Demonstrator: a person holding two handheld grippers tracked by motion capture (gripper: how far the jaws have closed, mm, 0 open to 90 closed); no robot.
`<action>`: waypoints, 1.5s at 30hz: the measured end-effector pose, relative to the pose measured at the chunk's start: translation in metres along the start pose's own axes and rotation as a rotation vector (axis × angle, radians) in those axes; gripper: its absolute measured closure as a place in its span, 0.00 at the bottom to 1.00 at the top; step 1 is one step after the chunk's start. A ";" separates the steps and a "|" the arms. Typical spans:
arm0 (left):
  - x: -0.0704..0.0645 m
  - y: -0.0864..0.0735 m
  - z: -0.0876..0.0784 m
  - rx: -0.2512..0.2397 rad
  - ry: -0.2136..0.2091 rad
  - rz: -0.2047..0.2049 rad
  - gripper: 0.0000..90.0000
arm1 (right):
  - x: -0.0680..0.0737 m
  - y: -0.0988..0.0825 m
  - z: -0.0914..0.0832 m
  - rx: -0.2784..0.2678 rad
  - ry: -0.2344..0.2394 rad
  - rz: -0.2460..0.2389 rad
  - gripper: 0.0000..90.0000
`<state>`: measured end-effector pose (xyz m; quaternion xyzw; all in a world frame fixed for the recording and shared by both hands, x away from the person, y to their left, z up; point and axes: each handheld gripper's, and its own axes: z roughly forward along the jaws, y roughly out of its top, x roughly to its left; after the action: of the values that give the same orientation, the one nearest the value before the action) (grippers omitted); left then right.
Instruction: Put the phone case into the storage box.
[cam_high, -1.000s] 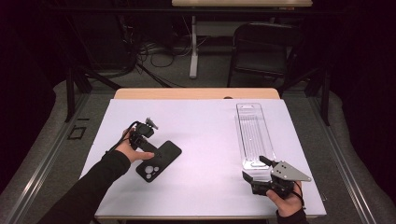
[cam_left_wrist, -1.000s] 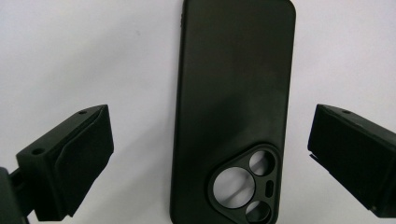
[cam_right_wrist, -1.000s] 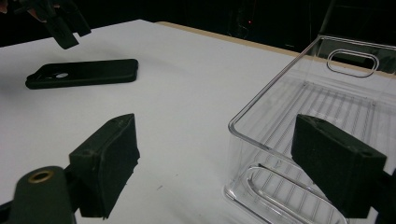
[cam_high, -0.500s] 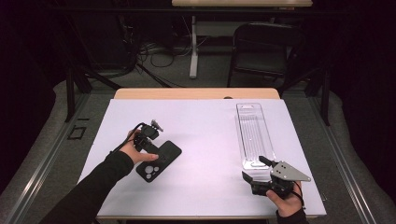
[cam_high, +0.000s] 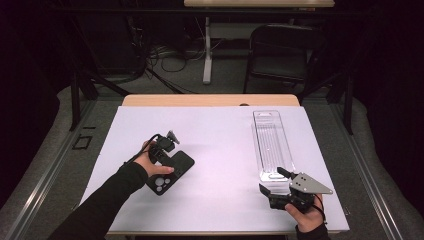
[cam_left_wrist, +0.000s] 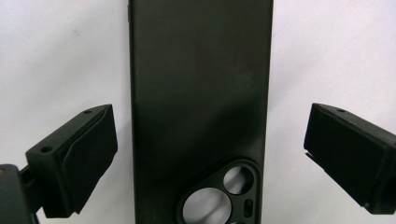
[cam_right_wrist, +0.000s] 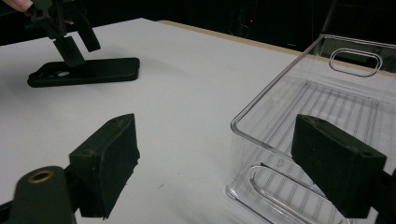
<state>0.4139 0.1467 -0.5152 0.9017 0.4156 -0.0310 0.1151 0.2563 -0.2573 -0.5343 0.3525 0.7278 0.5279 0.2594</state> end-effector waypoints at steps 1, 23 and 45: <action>-0.001 0.000 0.001 0.003 -0.001 -0.006 0.03 | 0.000 0.000 0.000 0.000 0.000 -0.001 0.16; 0.000 0.007 0.018 0.074 0.059 0.015 0.02 | 0.000 0.000 0.000 0.000 0.003 -0.003 0.16; -0.002 0.008 0.025 0.107 0.088 0.020 0.03 | 0.000 0.000 -0.001 0.000 0.007 -0.003 0.16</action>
<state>0.4192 0.1341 -0.5377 0.9111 0.4091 -0.0123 0.0485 0.2560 -0.2578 -0.5339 0.3496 0.7294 0.5286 0.2576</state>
